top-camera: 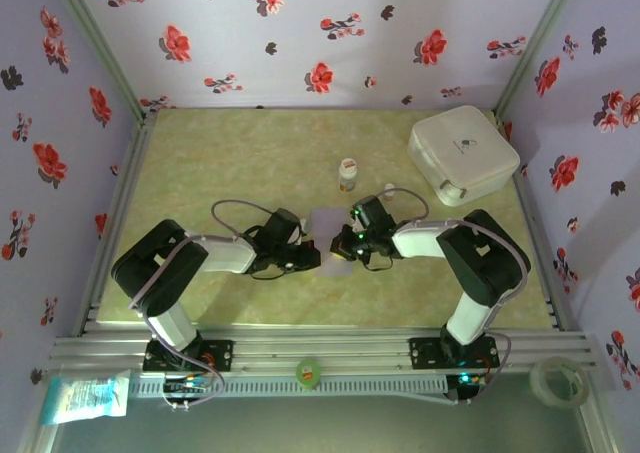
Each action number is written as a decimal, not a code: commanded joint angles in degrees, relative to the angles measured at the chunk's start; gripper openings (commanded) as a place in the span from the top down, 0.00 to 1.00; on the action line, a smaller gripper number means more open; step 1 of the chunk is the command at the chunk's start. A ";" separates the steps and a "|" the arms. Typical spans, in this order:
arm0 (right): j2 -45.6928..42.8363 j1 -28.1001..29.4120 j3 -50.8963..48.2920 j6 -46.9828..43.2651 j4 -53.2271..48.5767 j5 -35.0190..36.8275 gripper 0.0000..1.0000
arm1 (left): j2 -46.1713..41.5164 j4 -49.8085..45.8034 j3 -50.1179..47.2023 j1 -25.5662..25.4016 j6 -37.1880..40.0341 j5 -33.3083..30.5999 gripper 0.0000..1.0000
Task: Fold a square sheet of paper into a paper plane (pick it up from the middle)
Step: Fold the triangle a second time at the center of the table.
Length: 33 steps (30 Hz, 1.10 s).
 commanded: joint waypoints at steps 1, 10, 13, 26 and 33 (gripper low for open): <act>1.06 -3.78 -1.60 0.19 0.61 3.10 1.00 | 1.68 -6.21 -2.17 -0.01 -0.18 -2.09 1.00; 0.84 -8.28 0.24 -1.22 -1.25 4.44 1.00 | 1.45 -6.03 -2.25 -0.18 -0.30 -1.83 1.00; -0.53 -8.26 0.76 -1.03 -1.49 4.44 0.99 | 0.70 -6.10 -2.08 -0.27 -0.26 -1.76 1.00; -13.66 -6.43 -1.64 -1.46 -11.74 7.45 0.97 | -4.84 -12.41 8.85 0.07 3.16 -1.12 0.95; -16.89 -2.16 -2.42 -0.03 -16.87 8.07 0.89 | -0.57 -16.70 13.53 2.14 7.54 -1.04 0.95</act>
